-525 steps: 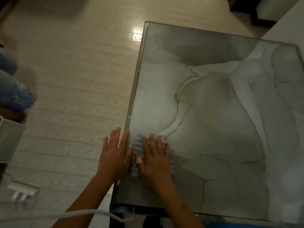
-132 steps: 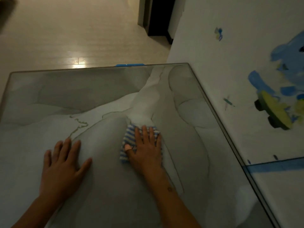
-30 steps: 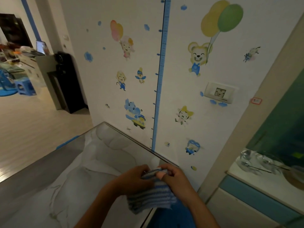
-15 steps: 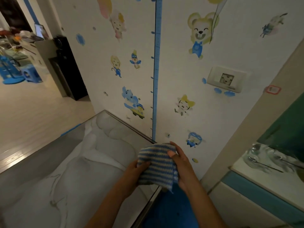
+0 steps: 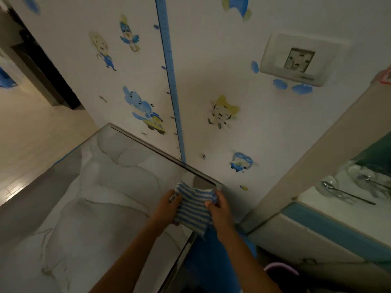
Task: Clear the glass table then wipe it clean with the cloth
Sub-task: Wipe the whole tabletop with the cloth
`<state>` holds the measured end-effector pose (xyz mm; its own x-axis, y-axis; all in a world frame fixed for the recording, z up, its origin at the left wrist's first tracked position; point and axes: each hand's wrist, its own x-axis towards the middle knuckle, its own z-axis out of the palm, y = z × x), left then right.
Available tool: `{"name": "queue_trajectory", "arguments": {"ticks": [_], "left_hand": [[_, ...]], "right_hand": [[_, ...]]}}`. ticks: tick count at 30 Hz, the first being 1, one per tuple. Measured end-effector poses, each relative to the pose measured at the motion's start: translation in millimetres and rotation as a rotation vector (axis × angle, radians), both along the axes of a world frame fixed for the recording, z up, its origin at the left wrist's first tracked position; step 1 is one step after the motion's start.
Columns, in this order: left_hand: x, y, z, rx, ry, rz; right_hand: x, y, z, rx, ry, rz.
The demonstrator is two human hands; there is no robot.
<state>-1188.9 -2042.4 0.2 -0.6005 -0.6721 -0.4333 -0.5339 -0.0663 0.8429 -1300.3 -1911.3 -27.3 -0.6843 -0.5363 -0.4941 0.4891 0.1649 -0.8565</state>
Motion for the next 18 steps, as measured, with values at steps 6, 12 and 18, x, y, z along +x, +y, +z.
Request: {"name": "queue_trajectory", "arguments": {"ticks": [6, 12, 18], "left_hand": [[-37, -29, -75, 0.010, -0.041, -0.134], [-88, -80, -158, -0.113, -0.074, -0.304], [-120, -114, -202, -0.314, -0.148, -0.365]], "right_hand": [[-11, -22, -65, 0.265, 0.182, -0.130], [-38, -61, -125, 0.365, 0.273, -0.320], [-63, -91, -173, 0.426, 0.329, -0.346]]}}
